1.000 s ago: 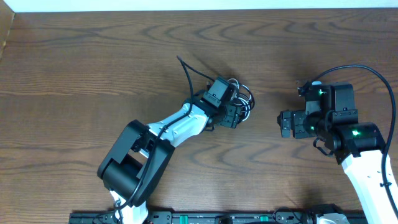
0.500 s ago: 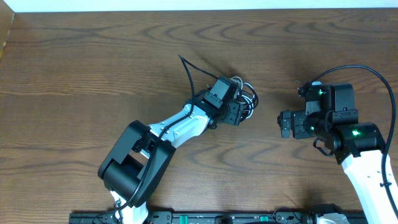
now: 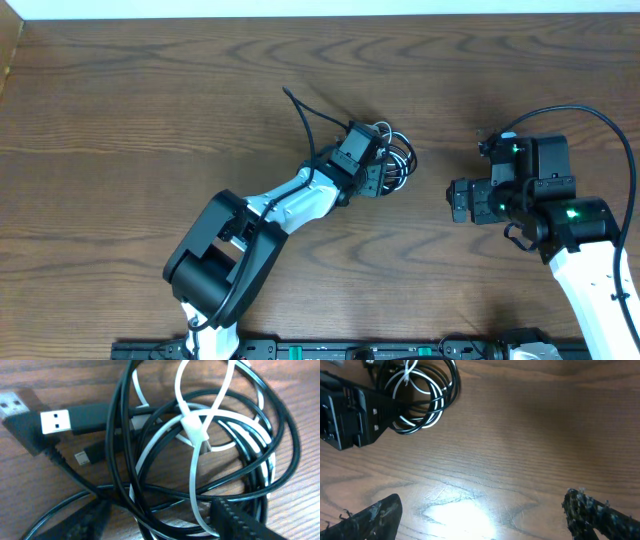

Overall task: Untangle cables
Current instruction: 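Grasp the black cable bundle with the left gripper and lift it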

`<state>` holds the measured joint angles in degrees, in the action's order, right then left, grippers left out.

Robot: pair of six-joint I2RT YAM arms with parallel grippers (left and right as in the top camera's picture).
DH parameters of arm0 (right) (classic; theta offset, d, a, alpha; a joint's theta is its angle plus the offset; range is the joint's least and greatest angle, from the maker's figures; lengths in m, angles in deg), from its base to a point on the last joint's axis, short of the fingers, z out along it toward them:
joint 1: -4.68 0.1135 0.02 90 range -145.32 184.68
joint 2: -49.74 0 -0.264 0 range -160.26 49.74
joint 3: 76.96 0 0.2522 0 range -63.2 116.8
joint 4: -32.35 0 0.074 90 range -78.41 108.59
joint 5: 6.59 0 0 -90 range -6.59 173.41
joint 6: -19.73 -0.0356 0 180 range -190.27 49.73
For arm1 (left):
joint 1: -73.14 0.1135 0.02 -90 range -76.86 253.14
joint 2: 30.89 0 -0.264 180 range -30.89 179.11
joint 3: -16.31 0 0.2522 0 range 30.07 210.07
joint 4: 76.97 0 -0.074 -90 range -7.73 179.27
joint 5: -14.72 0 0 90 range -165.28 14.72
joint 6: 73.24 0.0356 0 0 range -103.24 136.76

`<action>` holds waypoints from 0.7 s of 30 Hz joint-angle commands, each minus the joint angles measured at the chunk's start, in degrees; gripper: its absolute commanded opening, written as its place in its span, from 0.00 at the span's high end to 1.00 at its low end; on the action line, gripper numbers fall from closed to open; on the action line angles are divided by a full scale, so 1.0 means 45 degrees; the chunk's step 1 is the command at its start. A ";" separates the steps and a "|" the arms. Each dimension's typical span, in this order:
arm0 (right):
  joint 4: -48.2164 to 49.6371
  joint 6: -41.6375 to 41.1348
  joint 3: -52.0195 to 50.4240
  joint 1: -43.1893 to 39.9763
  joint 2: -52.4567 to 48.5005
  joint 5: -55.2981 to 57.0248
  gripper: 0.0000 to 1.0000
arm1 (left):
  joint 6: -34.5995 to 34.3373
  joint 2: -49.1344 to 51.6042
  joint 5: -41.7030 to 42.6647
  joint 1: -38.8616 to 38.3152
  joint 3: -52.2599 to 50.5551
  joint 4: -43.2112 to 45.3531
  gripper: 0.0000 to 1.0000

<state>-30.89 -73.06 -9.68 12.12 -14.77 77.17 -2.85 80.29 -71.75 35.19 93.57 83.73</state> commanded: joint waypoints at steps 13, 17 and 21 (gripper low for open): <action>0.0199 -0.0092 0.0214 0.0024 0.0000 -0.0092 0.01 | -0.0248 -0.3055 0.0481 -0.0112 0.0180 -0.1996 0.93; 0.0408 -0.0087 0.0209 0.0029 -0.0248 -0.1234 0.01 | -0.0393 -0.4250 0.1909 -0.0112 0.0180 -0.3249 0.92; 0.0466 -0.0083 0.0199 0.0034 -0.1030 -0.2895 0.01 | -0.0476 -0.4478 0.3507 -0.0112 0.0180 -0.3769 0.92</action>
<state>-28.81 -73.06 -9.68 12.12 -16.87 70.92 -4.43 60.40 -63.65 34.77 93.68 67.36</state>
